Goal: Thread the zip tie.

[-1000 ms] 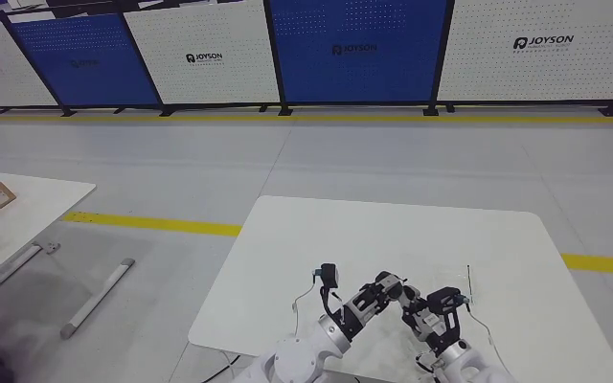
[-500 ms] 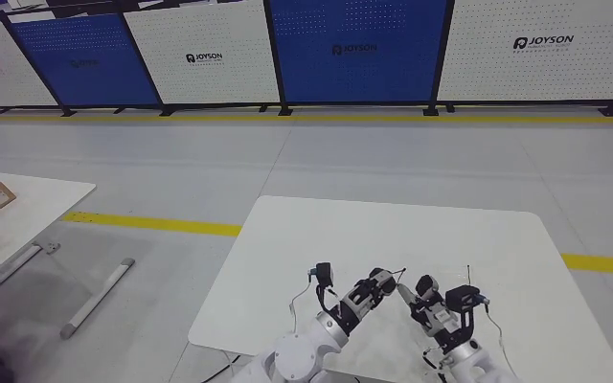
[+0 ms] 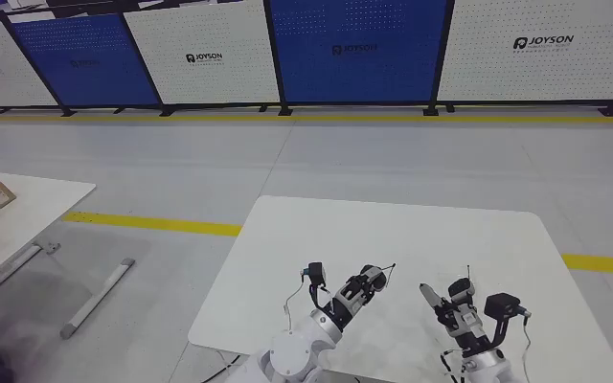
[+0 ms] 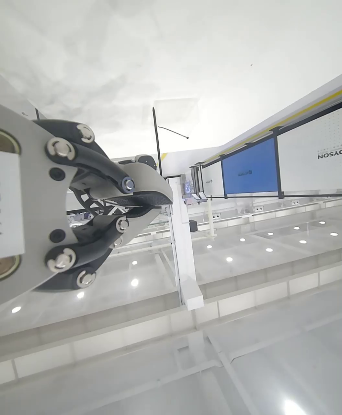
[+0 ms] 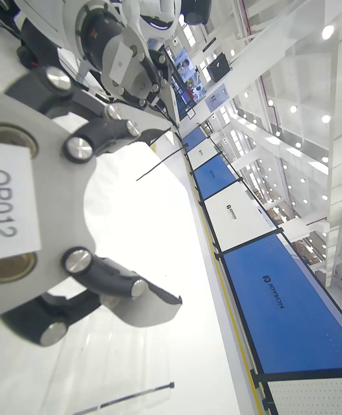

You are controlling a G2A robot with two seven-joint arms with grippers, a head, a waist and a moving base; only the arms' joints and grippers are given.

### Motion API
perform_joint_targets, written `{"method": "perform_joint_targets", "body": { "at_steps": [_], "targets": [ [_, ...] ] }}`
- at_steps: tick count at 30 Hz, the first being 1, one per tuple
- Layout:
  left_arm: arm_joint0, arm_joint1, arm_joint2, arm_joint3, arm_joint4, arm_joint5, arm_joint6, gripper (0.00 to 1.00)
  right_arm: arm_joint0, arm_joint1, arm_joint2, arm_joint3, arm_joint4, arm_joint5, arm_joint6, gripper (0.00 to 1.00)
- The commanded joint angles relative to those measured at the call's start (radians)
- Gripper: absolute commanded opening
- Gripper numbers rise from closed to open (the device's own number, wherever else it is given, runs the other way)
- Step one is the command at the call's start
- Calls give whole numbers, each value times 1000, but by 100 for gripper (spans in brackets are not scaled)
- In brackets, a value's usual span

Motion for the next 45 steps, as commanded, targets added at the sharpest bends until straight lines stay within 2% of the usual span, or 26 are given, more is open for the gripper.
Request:
{"method": "perform_joint_targets", "body": {
  "at_steps": [1,10,15,20,28,31,35,41,45],
  "targets": [
    [0,0,0,0,0,0,0,0,0,0,0,0,0,0,0,100],
    [0,-1,-2,5,2,5,10,0,1,-2,3,-2,17,10,3,100],
    [2,-2,-19,8,-11,10,49,0,-11,0,43,-9,98,0,1,100],
    [0,-6,-37,14,-55,39,101,0,-34,5,86,-24,166,0,-10,100],
    [-2,-13,-61,26,-120,55,167,0,-52,3,146,-18,312,0,-48,100],
    [-10,-16,-70,36,-147,73,188,0,-51,0,160,-11,341,20,-68,100],
    [-23,-20,-79,59,-167,85,215,0,-55,-3,172,-6,379,14,-73,100],
    [-44,-29,-87,102,-174,68,274,0,-62,-10,194,-7,419,38,-112,100],
    [-44,-29,-87,102,-174,68,274,0,-63,-11,194,-8,426,41,-121,100]
  ]
}}
